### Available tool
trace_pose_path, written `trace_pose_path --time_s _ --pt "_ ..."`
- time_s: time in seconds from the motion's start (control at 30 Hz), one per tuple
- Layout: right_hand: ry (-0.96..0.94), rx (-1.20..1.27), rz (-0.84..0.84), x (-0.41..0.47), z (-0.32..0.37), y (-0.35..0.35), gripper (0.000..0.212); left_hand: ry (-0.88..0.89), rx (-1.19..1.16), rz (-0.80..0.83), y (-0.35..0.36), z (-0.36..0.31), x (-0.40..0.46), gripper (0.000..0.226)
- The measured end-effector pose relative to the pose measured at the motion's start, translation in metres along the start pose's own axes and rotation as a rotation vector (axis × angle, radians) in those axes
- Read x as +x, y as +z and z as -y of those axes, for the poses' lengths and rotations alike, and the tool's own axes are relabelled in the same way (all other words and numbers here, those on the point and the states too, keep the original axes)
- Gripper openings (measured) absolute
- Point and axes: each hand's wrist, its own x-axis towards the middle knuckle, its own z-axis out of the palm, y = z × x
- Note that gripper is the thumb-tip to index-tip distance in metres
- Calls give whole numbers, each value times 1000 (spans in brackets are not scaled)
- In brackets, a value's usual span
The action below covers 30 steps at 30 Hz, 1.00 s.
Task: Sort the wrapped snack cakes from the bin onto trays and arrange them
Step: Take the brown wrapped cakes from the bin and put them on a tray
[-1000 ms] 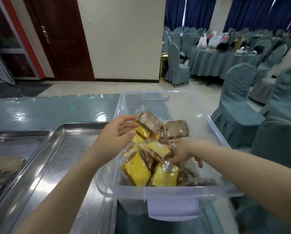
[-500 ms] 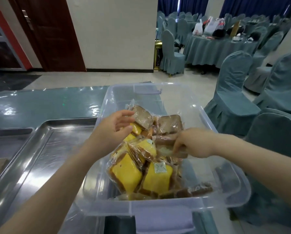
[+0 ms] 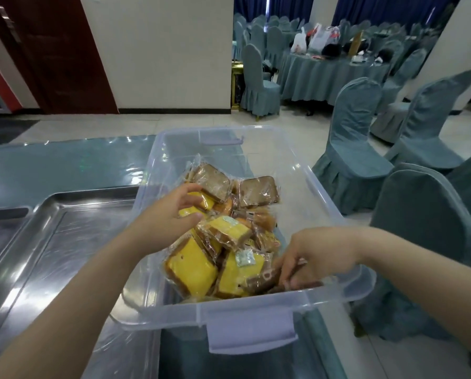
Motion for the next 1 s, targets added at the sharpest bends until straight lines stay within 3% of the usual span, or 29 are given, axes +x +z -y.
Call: trace_pose_path --time_s 0.13,0.37,0.53,0.67,0.73,0.87,1.0 --pt "76 8 -288 -1 1 1 21 -6 43 -2 -1 0 -3 51" --pt "145 251 -723 4 -4 -17 24 10 89 -33 -1 -1 -6 55" --pt "215 347 -893 28 -13 -31 33 -3 99 -32 2 0 -4 71" --pt "307 288 -1007 59 -25 -51 28 21 104 -35 4 -1 -1 75" --pt "369 78 -994 80 -30 -64 27 17 101 -29 3 0 0 76" --pt "363 -396 -778 124 -45 -74 22 16 128 -3 3 4 1 75" --pt "409 -580 -433 159 -81 -55 44 34 149 -15 3 6 1 69"
